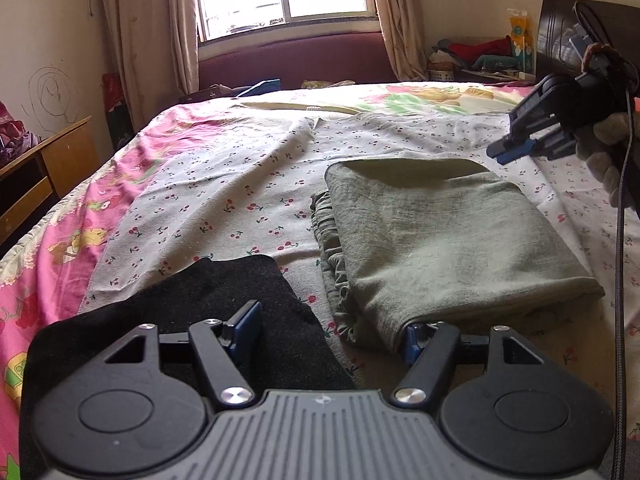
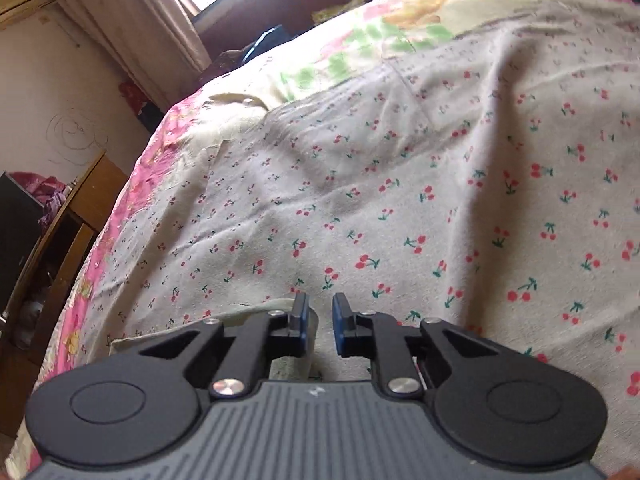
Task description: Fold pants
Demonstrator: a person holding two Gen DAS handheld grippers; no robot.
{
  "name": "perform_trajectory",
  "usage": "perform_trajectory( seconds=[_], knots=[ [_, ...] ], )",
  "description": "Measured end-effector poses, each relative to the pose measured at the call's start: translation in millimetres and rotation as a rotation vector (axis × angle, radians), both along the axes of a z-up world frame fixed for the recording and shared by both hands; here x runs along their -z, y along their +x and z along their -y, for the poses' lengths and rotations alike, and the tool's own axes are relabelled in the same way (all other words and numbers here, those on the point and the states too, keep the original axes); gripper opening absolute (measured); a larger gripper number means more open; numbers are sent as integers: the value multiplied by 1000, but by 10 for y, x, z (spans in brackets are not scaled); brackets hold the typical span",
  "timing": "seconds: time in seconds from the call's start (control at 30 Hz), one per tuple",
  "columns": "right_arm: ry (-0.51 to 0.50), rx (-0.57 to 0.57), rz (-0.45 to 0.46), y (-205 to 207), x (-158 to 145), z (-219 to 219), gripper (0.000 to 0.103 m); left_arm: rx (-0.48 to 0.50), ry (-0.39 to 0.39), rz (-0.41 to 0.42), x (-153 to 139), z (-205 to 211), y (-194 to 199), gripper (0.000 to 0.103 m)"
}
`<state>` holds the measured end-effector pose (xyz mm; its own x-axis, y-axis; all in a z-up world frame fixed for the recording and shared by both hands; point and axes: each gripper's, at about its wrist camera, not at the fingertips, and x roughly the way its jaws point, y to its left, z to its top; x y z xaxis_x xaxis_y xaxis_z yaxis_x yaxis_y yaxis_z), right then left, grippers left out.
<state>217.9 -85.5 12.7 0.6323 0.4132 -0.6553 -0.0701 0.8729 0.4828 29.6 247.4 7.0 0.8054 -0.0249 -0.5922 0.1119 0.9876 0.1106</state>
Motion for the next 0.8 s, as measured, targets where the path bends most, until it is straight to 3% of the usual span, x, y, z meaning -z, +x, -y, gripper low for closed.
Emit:
perform_trajectory(
  seconds=[0.07,0.13,0.23,0.3,0.4,0.5,0.53,0.63,0.7,0.8],
  knots=[
    [-22,-106,70,-64,-193,-173,36,12,38,-7,-4,11,-89,82],
    [-21,-224,78,-87,-280,-418,50,27,87,-6,8,31,-174,84],
    [-33,-412,109,-176,-275,-977,49,20,114,4,7,84,-132,85],
    [-146,-515,161,-238,-220,-1386,48,19,122,15,-14,109,-66,85],
    [-270,-608,234,-221,-171,-1774,48,46,130,4,-3,93,-103,85],
    [-271,-655,232,-65,-148,-1867,48,81,140,-16,39,34,-279,85],
    [-274,-667,219,-11,-122,-1879,46,87,134,-22,53,17,-344,85],
    [-274,-665,128,144,-37,-1875,7,121,99,-41,49,-16,-534,85],
    [-220,-637,84,240,-39,-1803,6,111,35,-21,-47,-40,-566,85],
    [-211,-624,108,288,-127,-1757,6,80,-80,57,-199,-89,-451,85]
  ],
)
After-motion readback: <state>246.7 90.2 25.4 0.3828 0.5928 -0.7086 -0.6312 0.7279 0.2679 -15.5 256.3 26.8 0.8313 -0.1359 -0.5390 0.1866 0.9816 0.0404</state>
